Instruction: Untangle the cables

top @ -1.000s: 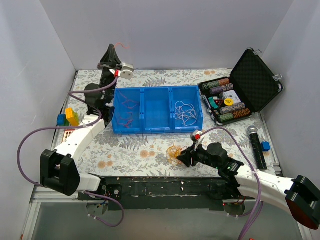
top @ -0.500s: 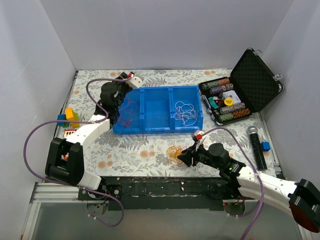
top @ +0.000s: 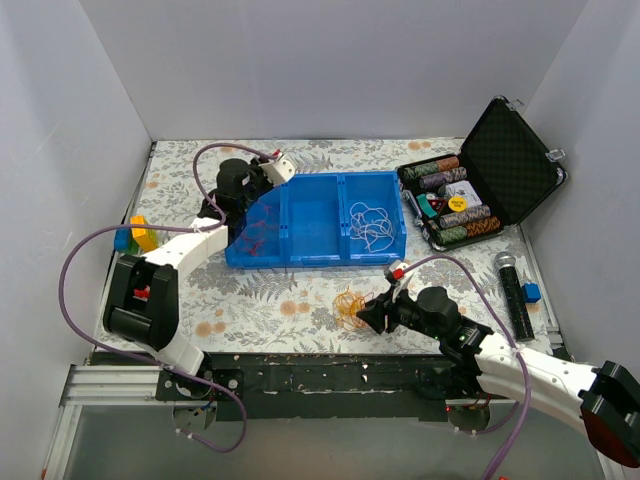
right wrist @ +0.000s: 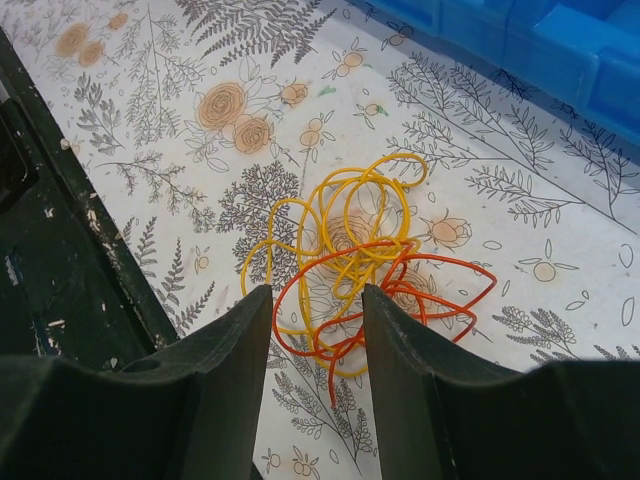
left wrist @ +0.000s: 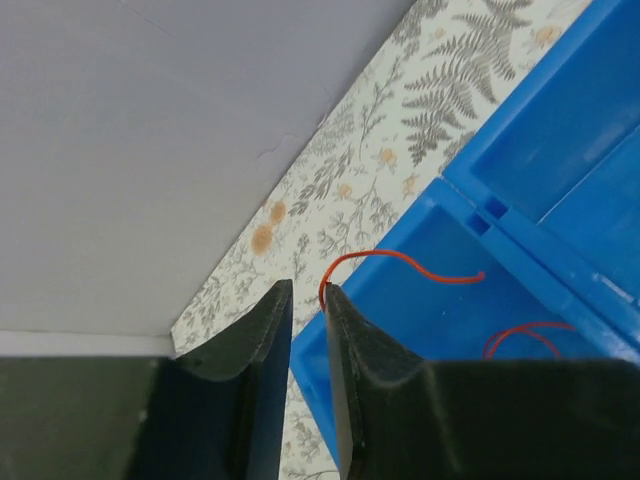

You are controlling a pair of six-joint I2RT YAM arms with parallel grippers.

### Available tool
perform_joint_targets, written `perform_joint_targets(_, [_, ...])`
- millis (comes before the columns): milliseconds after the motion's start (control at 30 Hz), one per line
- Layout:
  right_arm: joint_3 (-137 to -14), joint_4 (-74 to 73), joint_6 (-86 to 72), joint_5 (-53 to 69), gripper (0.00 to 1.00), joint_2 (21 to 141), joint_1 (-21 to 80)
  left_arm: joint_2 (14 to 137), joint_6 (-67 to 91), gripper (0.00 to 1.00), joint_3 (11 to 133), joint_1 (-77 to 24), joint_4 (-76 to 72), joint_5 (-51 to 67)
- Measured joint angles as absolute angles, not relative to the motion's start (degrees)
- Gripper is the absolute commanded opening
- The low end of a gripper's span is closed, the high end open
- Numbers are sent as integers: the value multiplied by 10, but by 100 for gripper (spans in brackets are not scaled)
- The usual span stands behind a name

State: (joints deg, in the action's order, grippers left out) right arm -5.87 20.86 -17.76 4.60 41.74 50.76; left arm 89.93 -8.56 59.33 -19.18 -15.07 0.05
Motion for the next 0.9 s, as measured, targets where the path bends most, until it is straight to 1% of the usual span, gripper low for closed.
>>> perform_joint_targets(67, [-59,206,-178,45,50,415,508,906,-93,5,594,-192,-140,-17])
perform_joint_targets(133, [-59,204,-177,44,50,415,508,915,-100,3,597,-192,-125,-35])
perform_joint_targets(233, [-59,200,-177,44,50,414,508,925,-110,4,600,-192,-88,-46])
perform_joint_targets(367, [-59,196,-176,44,50,412,508,926,-126,22,599,-191,-48,-45])
perform_joint_targets(500, [-62,194,-176,43,50,412,508,926,-129,33,605,-191,-29,-46])
perform_joint_targets(567, [-66,192,-176,40,51,409,508,926,-122,41,620,-191,-26,-47])
perform_joint_targets(633, [-72,186,-175,35,53,403,508,921,-110,58,637,-191,-29,-34])
perform_joint_targets(700, [-80,176,-172,27,54,393,508,899,-95,76,646,-190,-29,6])
perform_joint_targets(767, [-89,162,-168,11,56,380,508,857,-83,80,646,-189,-18,60])
perform_joint_targets(833, [-97,152,-164,-9,57,365,508,804,-75,81,642,-198,-3,117])
perform_joint_targets(900, [-106,141,-161,-32,58,350,508,743,-74,81,630,-227,12,169])
